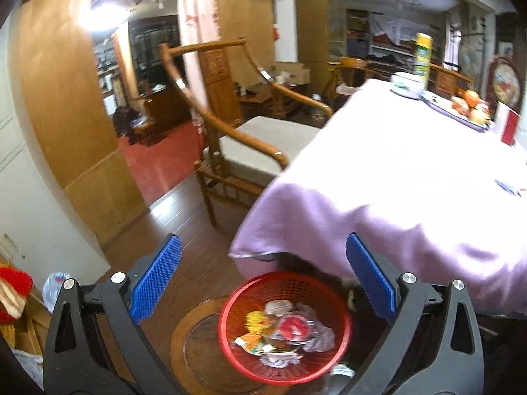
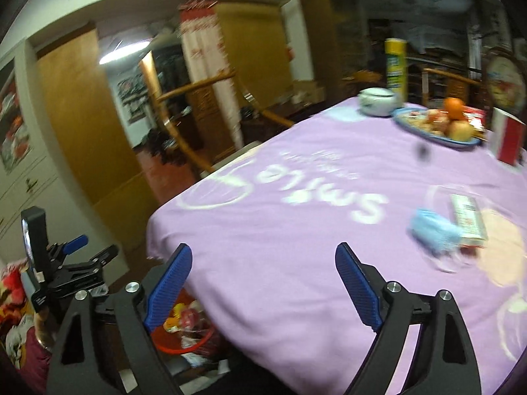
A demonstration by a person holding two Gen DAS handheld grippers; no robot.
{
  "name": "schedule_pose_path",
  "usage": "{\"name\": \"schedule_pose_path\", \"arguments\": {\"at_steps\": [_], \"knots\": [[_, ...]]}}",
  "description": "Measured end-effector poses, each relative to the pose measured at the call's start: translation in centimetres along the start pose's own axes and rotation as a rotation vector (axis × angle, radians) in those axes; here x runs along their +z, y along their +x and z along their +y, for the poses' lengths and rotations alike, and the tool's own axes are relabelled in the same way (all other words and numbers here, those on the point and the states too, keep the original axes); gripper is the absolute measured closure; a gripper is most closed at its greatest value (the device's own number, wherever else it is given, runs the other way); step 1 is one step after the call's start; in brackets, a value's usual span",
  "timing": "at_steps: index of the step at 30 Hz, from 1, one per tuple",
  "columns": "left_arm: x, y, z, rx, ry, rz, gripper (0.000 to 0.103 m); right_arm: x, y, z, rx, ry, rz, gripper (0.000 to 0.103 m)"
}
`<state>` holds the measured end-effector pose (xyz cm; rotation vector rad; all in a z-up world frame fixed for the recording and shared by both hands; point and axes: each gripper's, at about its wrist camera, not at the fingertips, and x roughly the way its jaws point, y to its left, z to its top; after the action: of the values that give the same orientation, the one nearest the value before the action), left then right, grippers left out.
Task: Collect trash
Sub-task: 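Return both tools from the wastebasket to the table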
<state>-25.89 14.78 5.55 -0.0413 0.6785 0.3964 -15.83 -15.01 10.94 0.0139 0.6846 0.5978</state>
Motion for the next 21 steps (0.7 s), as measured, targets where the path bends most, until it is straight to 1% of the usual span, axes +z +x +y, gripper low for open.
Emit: {"name": "schedule_pose_path", "arguments": {"at_steps": [4,8,12,14,16,18,21], "knots": [[0.8,-0.6,-4.1,-0.063,0.051,0.006,0.007,-0.9,-2.8,-5.1,-0.076,0.065,-0.055,0.012],[1.8,-0.3,-8.6,-0.139,0.107,0.031,0.007,-2.0,-5.2,-10.7,-0.186,0.119,-0.085,0.009],[3.0,0.3,-13.6,-0.204,0.183,0.04,0.007,-2.7,-5.8,-15.7,-0.289,0.16,-0.081,0.008],[3.9,1.1,-16.7,-0.244,0.227,0.05,0.007,-2.9,-5.8,-18.1,-0.334,0.187,-0.069,0.008],[4.8,2.1,-19.9,-0.292,0.27,0.071,0.007,-3.1,-5.6,-19.9,-0.366,0.21,-0.057,0.008],[5.4,2.9,-22.9,-0.328,0.308,0.086,0.007,-3.4,-5.3,-22.2,-0.398,0.236,-0.042,0.008],[6.3,4.0,-27.3,-0.373,0.363,0.097,0.007,-3.6,-5.1,-24.6,-0.427,0.259,-0.031,0.008]]}}
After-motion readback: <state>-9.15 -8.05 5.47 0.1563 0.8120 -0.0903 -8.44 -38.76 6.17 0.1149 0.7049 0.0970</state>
